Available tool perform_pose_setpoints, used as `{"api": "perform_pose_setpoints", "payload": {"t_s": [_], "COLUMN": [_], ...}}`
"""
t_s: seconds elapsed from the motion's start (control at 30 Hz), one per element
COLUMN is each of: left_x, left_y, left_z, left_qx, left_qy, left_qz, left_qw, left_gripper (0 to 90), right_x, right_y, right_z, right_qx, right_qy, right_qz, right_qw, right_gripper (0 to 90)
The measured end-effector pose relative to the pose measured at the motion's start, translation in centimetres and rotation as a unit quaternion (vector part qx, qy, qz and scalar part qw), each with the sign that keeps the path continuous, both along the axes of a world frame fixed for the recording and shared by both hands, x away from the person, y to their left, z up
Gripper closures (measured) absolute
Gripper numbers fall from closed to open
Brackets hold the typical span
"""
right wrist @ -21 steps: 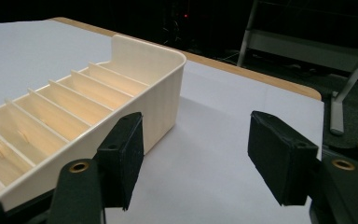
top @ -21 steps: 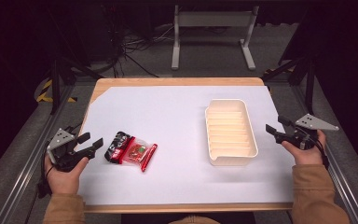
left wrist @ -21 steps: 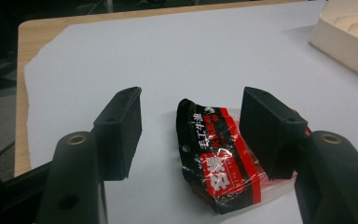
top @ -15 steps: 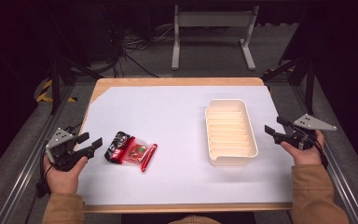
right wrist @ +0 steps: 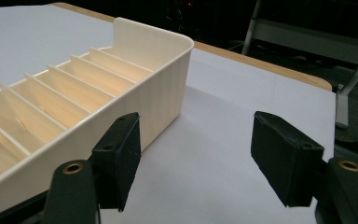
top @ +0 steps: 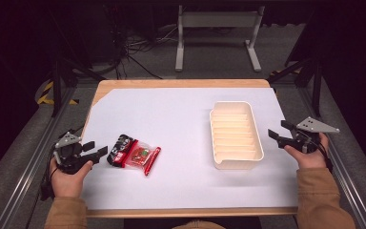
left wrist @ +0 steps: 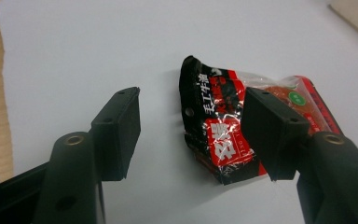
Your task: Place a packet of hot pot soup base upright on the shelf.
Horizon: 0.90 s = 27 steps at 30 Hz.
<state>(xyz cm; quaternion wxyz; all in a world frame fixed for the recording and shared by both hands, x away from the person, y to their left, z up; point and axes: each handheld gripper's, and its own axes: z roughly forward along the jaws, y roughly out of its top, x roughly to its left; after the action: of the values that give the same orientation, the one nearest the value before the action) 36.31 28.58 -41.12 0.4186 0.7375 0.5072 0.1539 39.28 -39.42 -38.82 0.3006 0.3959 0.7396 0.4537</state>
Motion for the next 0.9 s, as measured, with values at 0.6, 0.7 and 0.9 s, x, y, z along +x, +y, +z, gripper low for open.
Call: {"api": "perform_pose_setpoints", "payload": {"t_s": [0.6,0.7,0.9], "left_x": [0.9,1.0,1.1], "left_y": [-0.7,-0.8,-1.3], "left_z": [-1.5,-1.7,-2.0], "left_qx": [0.022,0.023,0.025], "left_qy": [0.076,0.083,0.095], "left_qz": [-0.011,-0.016,-0.026], "left_qw": [0.9968,0.9961,0.9948], "left_gripper": [40.7,41.0,43.2], "right_x": [-0.1,-0.1,-0.1], "right_y": [0.1,0.1,0.2], "right_z": [0.0,0.0,0.0], "right_qx": [0.0,-0.001,0.0], "right_qy": [-0.011,-0.011,-0.008], "right_qz": [-0.005,-0.005,-0.005], "right_qw": [0.9999,0.9999,1.0], "right_gripper": [33.4,33.4,33.4]}}
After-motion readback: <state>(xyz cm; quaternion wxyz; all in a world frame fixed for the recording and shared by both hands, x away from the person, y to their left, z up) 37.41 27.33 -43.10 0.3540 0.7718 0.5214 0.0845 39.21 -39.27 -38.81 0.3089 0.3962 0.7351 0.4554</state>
